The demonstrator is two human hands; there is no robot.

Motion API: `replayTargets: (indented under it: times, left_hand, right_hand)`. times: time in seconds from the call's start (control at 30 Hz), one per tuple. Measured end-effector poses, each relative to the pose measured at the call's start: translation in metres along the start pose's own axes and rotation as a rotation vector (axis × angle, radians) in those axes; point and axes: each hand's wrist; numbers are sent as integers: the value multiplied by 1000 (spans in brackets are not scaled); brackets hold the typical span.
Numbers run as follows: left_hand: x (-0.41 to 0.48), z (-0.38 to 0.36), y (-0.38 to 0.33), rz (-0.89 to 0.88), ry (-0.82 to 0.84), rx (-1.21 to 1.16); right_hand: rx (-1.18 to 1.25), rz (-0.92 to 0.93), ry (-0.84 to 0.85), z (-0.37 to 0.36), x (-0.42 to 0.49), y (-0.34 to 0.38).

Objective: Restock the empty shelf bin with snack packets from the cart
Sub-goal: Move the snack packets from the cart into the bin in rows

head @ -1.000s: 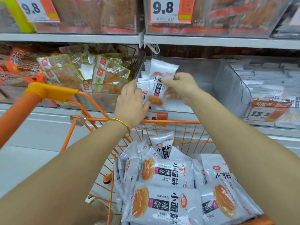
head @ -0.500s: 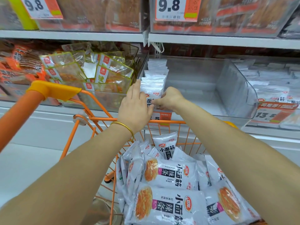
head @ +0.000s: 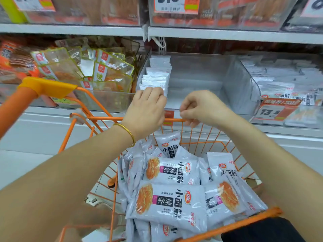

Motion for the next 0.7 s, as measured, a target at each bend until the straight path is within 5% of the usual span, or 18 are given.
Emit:
replayTargets:
  times: [0.13, 0.23, 0.4, 0.53, 0.7]
  left_hand:
    - [-3, 0, -10, -90, 36, 30]
    - [-6, -3, -14, -118, 55, 14]
    - [-6, 1, -10, -108, 56, -62]
    - [2, 7, -6, 111, 59, -501]
    - [22, 10, -13, 360, 492, -1122]
  right_hand:
    - [-703, -47, 415, -29, -13, -30]
    - [-748, -27, 532, -47, -11, -52]
    - [-398, 63, 271, -27, -9, -46]
    - [222, 55, 30, 2, -7, -37]
    - [797, 23, 63, 14, 7, -30]
Point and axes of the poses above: each hand's wrist, its own x-axis towards the middle knuckle, its own z-axis out of the back of the hand, y = z × x
